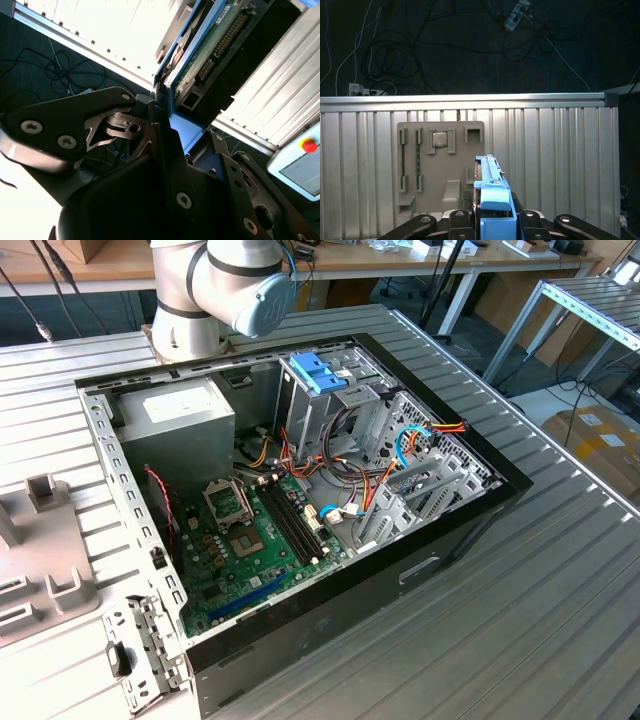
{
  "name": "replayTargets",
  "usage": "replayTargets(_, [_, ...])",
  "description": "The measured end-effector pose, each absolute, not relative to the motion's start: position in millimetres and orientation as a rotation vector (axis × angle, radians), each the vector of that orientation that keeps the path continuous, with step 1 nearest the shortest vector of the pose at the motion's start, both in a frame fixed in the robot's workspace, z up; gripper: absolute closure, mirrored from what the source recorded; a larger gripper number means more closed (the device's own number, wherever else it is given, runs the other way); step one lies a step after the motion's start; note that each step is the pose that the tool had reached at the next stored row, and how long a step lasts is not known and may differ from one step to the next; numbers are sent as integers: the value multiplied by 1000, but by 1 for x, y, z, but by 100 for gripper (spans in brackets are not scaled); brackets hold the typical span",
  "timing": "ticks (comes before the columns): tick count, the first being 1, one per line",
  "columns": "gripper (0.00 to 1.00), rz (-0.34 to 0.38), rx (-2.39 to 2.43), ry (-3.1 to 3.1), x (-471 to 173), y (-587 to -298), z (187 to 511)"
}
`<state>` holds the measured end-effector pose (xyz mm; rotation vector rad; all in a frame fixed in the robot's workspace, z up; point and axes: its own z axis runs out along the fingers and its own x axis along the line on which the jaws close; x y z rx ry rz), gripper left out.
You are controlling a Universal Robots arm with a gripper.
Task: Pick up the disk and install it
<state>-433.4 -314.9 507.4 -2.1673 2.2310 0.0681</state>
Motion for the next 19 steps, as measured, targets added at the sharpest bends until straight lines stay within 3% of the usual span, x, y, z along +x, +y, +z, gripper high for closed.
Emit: replayTargets(19, [63, 68, -2167, 2231, -427, -319, 507])
